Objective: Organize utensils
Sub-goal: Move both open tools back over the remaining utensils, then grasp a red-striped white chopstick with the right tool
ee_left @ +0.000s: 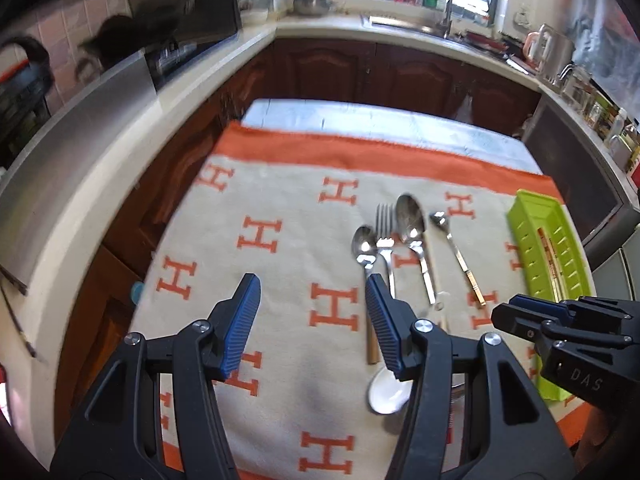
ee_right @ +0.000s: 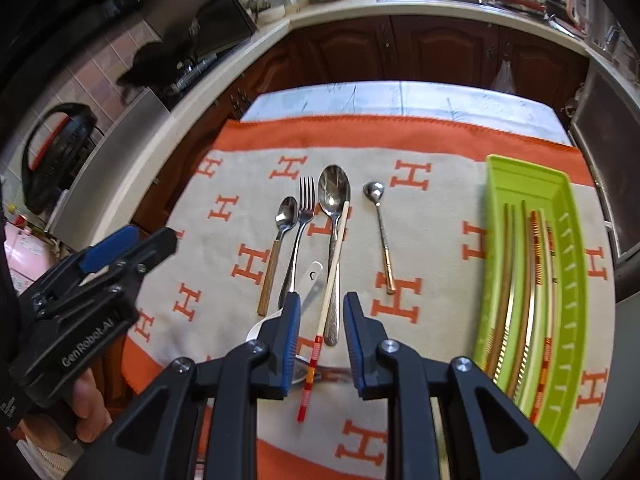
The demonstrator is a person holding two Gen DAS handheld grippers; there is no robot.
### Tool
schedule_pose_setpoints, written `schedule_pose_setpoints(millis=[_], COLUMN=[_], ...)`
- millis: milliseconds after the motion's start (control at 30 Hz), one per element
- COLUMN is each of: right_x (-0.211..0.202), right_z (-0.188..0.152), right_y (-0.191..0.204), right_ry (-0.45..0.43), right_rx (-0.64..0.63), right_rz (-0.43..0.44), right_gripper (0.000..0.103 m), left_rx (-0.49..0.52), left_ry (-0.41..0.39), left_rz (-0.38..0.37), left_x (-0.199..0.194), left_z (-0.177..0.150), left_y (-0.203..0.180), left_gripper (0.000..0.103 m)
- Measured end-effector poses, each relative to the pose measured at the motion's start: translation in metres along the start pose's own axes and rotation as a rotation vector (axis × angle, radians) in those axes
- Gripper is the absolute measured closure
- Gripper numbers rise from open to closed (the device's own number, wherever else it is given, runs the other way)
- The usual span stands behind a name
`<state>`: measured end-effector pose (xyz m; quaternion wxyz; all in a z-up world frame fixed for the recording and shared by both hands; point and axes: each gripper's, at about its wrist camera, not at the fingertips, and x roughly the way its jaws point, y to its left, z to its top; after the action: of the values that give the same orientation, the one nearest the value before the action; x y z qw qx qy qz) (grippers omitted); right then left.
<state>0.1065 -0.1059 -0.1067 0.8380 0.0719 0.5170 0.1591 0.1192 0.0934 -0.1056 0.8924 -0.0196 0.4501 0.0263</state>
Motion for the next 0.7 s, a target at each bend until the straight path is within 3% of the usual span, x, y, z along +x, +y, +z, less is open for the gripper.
schedule_pose_setpoints(millis=[267, 700], right_x=[0.059, 0.102], right_z=[0.006, -0.012], right_y=[0.009, 0.011], right_ry=[0.098, 0.238], right_rx=[-0.035, -0.053], right_rz=[-0.037, -0.074], right_gripper=[0.081, 0.082], left_rx=[-0.027, -0.024], left_ry=[0.123, 0.176], left_rz=[-0.059, -0.1], left_x=[0.056, 0.081], left_z=[-0.017, -0.024], left_y=[0.014, 0.006], left_gripper=[0.052, 0.052])
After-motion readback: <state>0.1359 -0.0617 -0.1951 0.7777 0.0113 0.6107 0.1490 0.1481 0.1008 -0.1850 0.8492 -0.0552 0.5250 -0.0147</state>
